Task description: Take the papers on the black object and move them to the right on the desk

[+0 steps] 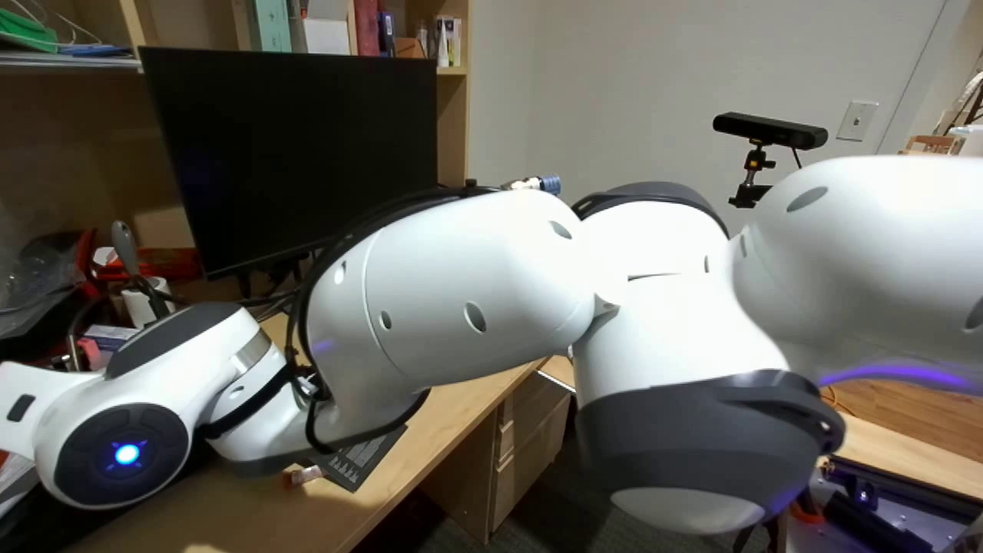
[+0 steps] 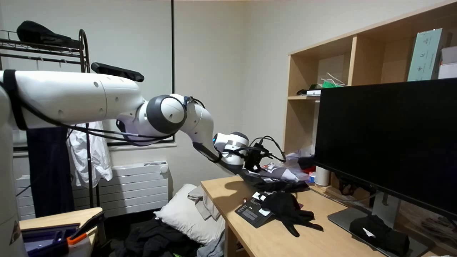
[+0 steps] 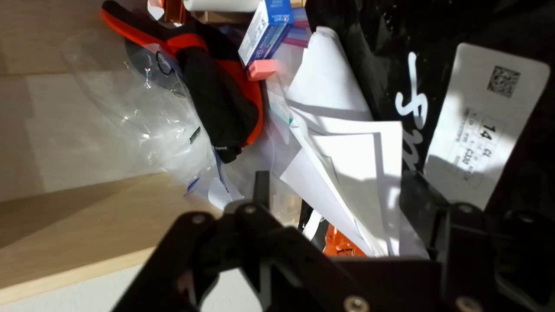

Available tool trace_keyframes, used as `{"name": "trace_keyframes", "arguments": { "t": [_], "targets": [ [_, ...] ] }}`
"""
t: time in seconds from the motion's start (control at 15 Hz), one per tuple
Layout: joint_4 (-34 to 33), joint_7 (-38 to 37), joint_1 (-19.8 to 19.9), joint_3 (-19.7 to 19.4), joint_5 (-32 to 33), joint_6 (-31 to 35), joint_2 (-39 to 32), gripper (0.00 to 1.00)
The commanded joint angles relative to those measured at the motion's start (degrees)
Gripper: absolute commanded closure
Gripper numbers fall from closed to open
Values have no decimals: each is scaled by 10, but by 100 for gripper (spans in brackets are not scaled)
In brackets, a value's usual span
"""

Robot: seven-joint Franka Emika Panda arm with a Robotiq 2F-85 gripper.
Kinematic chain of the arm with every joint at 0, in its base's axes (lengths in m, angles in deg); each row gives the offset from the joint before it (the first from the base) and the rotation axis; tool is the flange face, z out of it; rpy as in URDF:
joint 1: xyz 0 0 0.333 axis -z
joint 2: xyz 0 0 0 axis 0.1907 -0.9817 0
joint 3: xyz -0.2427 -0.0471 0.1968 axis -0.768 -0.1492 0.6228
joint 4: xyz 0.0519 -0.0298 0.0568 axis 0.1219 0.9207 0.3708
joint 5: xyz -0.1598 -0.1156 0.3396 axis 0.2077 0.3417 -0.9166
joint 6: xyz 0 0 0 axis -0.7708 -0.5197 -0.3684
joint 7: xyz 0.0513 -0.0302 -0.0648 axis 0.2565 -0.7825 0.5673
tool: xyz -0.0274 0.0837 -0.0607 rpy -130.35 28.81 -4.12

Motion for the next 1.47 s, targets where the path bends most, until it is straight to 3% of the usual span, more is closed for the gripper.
{"name": "trace_keyframes", "arguments": {
  "t": [0.0, 0.47, 1.07, 1.27, 1.4],
  "targets": [
    [2, -1, 1, 11, 0, -7, 0, 53],
    [4, -5, 4, 29, -8, -11, 0, 98],
    [4, -43, 7, 44, -7, -8, -1, 100],
    [10, -34, 12, 68, -29, -15, -1, 100],
    [111, 12, 37, 93, -49, 9, 78, 100]
  ]
}}
